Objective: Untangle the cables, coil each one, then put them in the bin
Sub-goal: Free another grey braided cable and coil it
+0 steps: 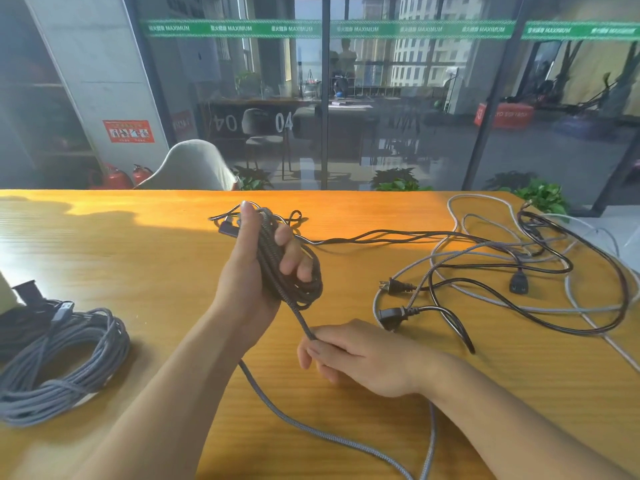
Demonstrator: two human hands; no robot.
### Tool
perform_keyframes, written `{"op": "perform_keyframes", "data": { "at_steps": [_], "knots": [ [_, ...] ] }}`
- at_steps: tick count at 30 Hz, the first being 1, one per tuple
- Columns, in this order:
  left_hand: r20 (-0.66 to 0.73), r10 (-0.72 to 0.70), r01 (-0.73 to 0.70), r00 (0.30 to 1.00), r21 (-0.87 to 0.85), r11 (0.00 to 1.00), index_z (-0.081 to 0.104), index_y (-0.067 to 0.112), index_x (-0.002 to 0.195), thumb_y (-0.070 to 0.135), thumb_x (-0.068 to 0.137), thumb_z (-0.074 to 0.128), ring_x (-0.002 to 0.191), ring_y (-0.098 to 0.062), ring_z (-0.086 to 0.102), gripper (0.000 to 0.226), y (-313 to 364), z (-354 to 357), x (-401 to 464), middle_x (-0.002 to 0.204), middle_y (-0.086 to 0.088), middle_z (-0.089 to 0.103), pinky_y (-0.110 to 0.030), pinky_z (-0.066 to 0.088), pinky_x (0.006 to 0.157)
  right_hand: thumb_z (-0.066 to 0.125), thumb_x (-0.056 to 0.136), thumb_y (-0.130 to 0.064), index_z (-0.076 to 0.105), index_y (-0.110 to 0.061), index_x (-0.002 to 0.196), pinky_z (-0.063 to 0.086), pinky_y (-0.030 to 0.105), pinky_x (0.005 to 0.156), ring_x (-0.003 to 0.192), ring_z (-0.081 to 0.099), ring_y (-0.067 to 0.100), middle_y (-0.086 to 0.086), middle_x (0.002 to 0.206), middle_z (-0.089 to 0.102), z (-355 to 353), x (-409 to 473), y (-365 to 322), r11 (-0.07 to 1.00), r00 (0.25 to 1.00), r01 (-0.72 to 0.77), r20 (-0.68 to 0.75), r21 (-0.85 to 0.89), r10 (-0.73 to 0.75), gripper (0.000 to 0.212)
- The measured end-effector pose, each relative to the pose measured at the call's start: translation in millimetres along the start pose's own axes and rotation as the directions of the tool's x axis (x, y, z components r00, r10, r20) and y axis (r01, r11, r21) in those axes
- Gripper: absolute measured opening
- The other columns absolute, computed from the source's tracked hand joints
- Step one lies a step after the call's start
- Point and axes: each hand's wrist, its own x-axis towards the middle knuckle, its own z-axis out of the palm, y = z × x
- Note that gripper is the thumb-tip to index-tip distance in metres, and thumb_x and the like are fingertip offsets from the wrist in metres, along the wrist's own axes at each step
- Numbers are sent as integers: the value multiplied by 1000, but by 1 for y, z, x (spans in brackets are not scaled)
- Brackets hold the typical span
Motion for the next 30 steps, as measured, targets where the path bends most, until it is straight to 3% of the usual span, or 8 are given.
{"op": "perform_keyframes", "data": {
  "at_steps": [4,7,11,16,20,23,26,30],
  "knots": [
    [202,-96,96,975,10,995,42,21,72,76,97,25,38,-10,25,63,1,1,-5,51,6,26,-25,26,45,43,112,-40,68,-18,101,38,16,64,67,55,19,7,72,59,-1,2,4,1000,998,1,-55,-6,-1,35],
    [312,-167,160,935,48,986,41,21,70,73,99,26,34,-7,24,62,2,-1,-6,45,9,28,-22,29,39,53,103,-54,72,-15,84,36,11,63,54,48,8,6,64,60,-14,2,14,992,995,-22,-102,-126,9,47],
    [362,-240,196,901,153,968,42,20,70,72,99,29,33,-8,23,62,1,-3,-4,45,8,29,-23,28,38,64,92,-63,71,-26,75,36,23,58,55,46,6,2,60,59,-40,-8,41,986,963,-113,-256,-124,79,41],
    [413,-379,266,828,306,914,46,20,68,73,96,32,34,-8,23,61,-1,-4,-4,46,7,32,-22,25,39,39,82,-89,65,-43,84,36,37,87,84,52,1,-17,78,60,-65,-16,60,902,916,-214,-398,-376,51,53],
    [440,-458,209,772,504,838,50,20,70,71,92,41,37,-12,25,56,-9,6,-10,49,0,33,-22,24,39,38,85,-85,69,-41,84,35,40,99,84,48,-2,-20,74,56,-87,-32,71,856,823,-323,-566,-404,43,54],
    [424,-457,50,782,688,724,44,8,75,63,99,42,41,-19,27,61,-23,22,-13,50,-7,34,-27,27,43,48,85,-83,62,-37,71,39,35,79,74,49,9,-19,66,52,-85,-30,61,789,710,-397,-702,-469,-60,50],
    [380,-464,-26,800,794,607,37,-4,81,65,101,45,43,-21,30,72,-36,28,-14,50,-6,36,-28,29,46,62,84,-77,61,-28,64,28,24,52,57,50,14,-14,54,51,-73,-24,41,791,536,-421,-825,-444,-179,53],
    [287,-429,32,857,800,599,39,-5,81,63,94,45,42,-18,27,70,-38,29,-11,48,-1,34,-26,27,43,73,87,-63,62,-23,65,38,28,52,48,46,8,-13,44,43,-56,-20,24,912,472,-272,-868,-308,-152,47]
  ]
}}
